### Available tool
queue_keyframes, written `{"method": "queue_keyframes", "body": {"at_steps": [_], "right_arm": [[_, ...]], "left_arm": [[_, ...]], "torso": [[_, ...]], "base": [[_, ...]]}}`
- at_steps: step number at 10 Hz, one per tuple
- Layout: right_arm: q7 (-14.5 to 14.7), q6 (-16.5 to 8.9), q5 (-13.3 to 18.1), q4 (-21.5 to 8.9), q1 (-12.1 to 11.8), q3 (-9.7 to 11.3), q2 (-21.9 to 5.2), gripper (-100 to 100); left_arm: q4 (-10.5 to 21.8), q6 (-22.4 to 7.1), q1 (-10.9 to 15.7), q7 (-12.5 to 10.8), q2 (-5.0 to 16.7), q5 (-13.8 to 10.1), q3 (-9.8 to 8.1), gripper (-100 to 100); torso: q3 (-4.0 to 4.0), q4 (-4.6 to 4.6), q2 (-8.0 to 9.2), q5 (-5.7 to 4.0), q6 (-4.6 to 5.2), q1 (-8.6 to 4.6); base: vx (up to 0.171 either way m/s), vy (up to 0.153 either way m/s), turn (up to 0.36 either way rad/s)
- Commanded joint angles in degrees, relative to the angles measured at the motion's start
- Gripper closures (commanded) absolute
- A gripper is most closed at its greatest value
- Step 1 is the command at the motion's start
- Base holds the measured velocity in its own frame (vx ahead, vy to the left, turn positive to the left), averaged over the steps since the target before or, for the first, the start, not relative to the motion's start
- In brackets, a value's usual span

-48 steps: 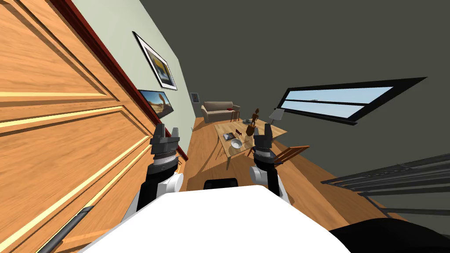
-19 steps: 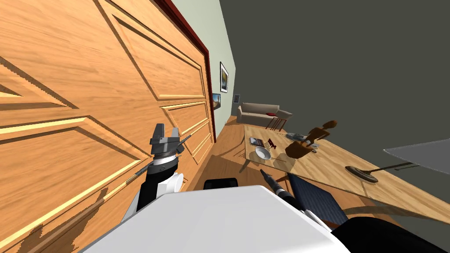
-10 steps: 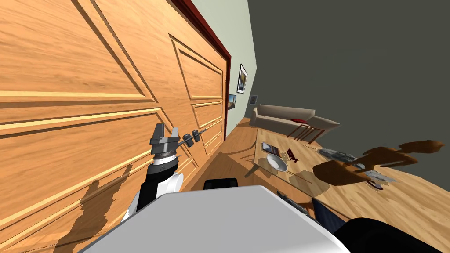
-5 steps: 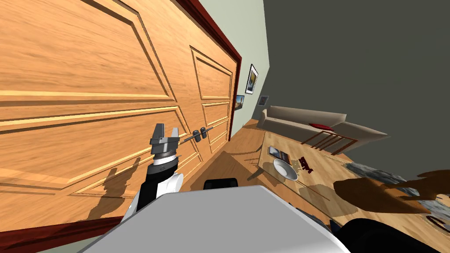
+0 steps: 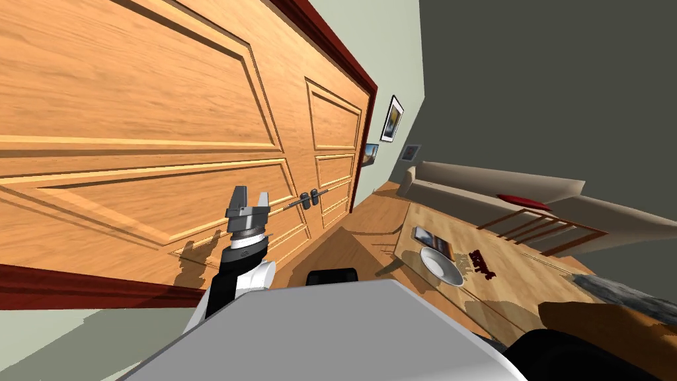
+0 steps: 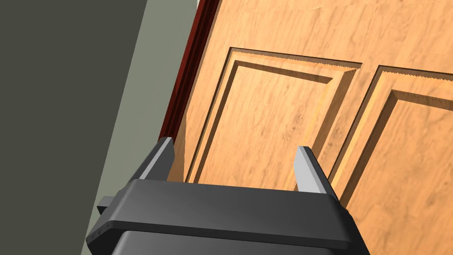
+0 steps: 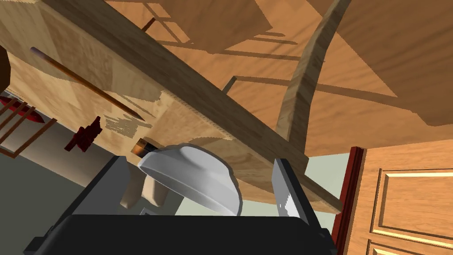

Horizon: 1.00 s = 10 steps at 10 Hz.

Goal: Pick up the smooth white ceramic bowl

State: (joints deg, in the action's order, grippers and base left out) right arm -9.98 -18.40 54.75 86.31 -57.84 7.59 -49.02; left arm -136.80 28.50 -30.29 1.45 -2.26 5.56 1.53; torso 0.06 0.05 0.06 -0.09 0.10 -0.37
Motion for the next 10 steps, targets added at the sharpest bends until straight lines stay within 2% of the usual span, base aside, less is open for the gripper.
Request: {"method": "queue_keyframes", "body": {"at_steps": [1, 2, 3, 4, 5, 8, 10], "right_arm": [[0.1, -1.0, 2.9, -2.6, -0.1, 1.1, -1.5, -100], [0.1, -1.0, 4.4, -2.6, -0.1, 1.1, -1.5, -100], [0.2, -1.8, 6.0, -4.6, -0.2, 2.0, -2.8, -100], [0.2, -1.8, 7.0, -4.6, -0.2, 2.0, -2.8, -100], [0.4, -2.4, 9.1, -6.5, -0.2, 3.0, -4.0, -100], [0.6, -2.9, 13.9, -8.2, -0.1, 4.0, -5.0, -100], [1.2, -3.5, 18.2, -11.4, 0.4, 6.0, -6.7, -100]], "left_arm": [[0.0, 0.0, 0.0, 0.0, 0.0, 0.0, 0.0, 0], [0.0, 0.0, 0.0, 0.0, 0.0, 0.0, 0.0, 0], [0.0, 0.0, 0.0, 0.0, 0.0, 0.0, 0.0, 0], [0.0, 0.0, 0.0, 0.0, 0.0, 0.0, 0.01, 0], [0.0, 0.0, 0.0, 0.0, 0.0, 0.0, 0.0, 0], [0.0, 0.0, 0.0, 0.0, 0.0, 0.0, 0.0, 0], [0.0, 0.0, 0.0, 0.0, 0.0, 0.0, 0.0, 0]], "torso": [[0.0, 0.0, 0.0, 0.0, 0.0, 0.0], [0.01, 0.0, 0.03, -0.01, -0.05, -0.03], [-0.01, 0.0, -0.01, 0.0, 0.02, 0.0], [-0.01, 0.0, 0.0, 0.01, -0.07, 0.02], [-0.02, -0.01, -0.04, 0.0, 0.04, 0.01], [-0.02, -0.01, -0.04, -0.01, -0.03, -0.04], [-0.04, -0.01, -0.06, 0.0, -0.02, 0.01]], "base": [[-0.071, -0.027, 0.306], [-0.055, -0.023, 0.159], [-0.065, -0.009, 0.393], [-0.051, -0.019, 0.162], [-0.054, -0.013, 0.264], [-0.054, -0.023, 0.197], [-0.064, -0.014, 0.327]]}}
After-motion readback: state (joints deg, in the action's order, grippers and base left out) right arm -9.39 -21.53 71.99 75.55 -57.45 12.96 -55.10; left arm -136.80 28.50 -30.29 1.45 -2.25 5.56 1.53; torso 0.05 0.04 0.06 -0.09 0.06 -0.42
